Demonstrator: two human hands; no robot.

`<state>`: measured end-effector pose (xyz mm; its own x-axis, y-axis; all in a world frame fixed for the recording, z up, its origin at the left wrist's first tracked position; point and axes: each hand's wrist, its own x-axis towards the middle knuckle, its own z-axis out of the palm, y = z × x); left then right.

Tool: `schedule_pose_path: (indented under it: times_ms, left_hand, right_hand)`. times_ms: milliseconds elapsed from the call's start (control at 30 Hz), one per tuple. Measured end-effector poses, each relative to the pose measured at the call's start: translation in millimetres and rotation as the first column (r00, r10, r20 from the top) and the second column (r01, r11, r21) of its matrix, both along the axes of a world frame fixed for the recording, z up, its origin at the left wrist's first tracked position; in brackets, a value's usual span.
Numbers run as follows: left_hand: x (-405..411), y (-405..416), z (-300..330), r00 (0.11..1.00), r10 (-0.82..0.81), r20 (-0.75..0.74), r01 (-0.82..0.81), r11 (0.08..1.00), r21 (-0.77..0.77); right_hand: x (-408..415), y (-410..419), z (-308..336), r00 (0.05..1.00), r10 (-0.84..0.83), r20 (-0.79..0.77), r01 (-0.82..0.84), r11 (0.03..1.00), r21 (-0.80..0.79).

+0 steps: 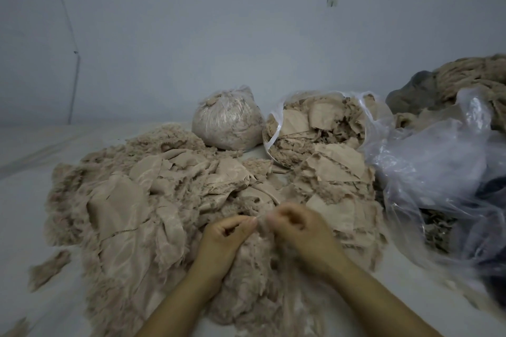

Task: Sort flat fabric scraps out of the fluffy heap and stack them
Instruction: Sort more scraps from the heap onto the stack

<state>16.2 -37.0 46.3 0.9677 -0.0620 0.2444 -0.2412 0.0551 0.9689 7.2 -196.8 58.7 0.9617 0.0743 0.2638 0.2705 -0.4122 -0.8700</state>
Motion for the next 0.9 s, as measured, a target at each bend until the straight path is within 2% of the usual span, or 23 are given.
schedule_pose_path:
  times_ms: [33, 67, 133, 200, 233, 300, 400, 467, 533, 600, 633, 700, 800, 900]
  left_hand:
    - [-0.4, -0.3, -1.0, 0.999, 0.021, 0.024, -0.021, 1.000, 0.013]
    - [-1.0, 0.3, -1.1, 1.000, 0.018, 0.024, -0.019, 0.999, 0.031]
    - [-0.5, 5.6, -2.0, 0.998, -0.057, -0.026, 0.060, 0.994, 0.096]
    - [-1.6, 11.7, -0.4, 0.989, -0.132, -0.060, 0.140, 0.975, 0.173]
    - [-0.9, 13.2, -1.1, 0.990, -0.129, -0.050, 0.136, 0.972, 0.193]
    - [0.1, 14.2, -0.3, 0.995, -0.078, -0.057, 0.085, 0.988, 0.130]
    - [2.0, 14.2, 0.5, 0.997, -0.010, -0.079, 0.016, 0.997, 0.082]
    - [-0.1, 12.7, 0.4, 0.999, -0.020, -0.040, 0.024, 0.994, 0.102]
    - [-4.2, 10.7, -2.1, 0.990, -0.013, 0.139, -0.031, 0.949, 0.313]
    - [-4.5, 7.1, -6.2, 0.908, -0.085, 0.411, -0.156, 0.841, 0.517]
    - [-2.6, 4.5, -10.4, 0.863, -0.125, 0.489, -0.191, 0.817, 0.545]
    - [2.1, 1.9, -16.7, 0.841, -0.079, 0.536, -0.241, 0.831, 0.501]
    - [4.6, 2.1, -21.6, 0.828, -0.020, 0.560, -0.306, 0.821, 0.482]
    - [2.2, 1.9, -17.4, 0.777, -0.052, 0.627, -0.336, 0.808, 0.484]
  right_hand:
    - [-2.0, 9.2, -6.8, 0.994, 0.096, -0.044, -0.095, 0.995, 0.026]
    - [-1.3, 14.4, -12.0, 0.993, 0.110, -0.040, -0.108, 0.992, 0.059]
    - [3.2, 13.3, -14.3, 1.000, 0.004, -0.017, 0.000, 0.981, 0.196]
    - [6.9, 3.4, -11.7, 0.993, -0.088, -0.084, 0.115, 0.905, 0.411]
    - [8.0, -0.9, -9.5, 0.989, -0.086, -0.116, 0.134, 0.855, 0.501]
    - [7.9, -2.2, -7.8, 0.988, -0.069, -0.137, 0.137, 0.798, 0.586]
    - [5.9, 4.0, -7.4, 0.987, -0.095, -0.129, 0.154, 0.772, 0.616]
    - [4.8, 5.2, -7.5, 0.985, -0.090, -0.145, 0.162, 0.759, 0.631]
    - [3.9, 6.8, -9.9, 0.982, -0.074, -0.172, 0.169, 0.746, 0.644]
    - [3.4, 10.2, -12.5, 0.979, -0.052, -0.196, 0.173, 0.723, 0.669]
    - [3.5, 11.8, -12.6, 0.978, -0.035, -0.205, 0.169, 0.711, 0.683]
    - [2.0, 12.6, -11.9, 0.976, 0.021, -0.215, 0.140, 0.695, 0.705]
    - [-2.8, 11.5, -11.7, 0.973, 0.098, -0.210, 0.053, 0.789, 0.612]
    - [-2.9, 12.1, -12.6, 0.991, 0.019, -0.132, 0.046, 0.879, 0.475]
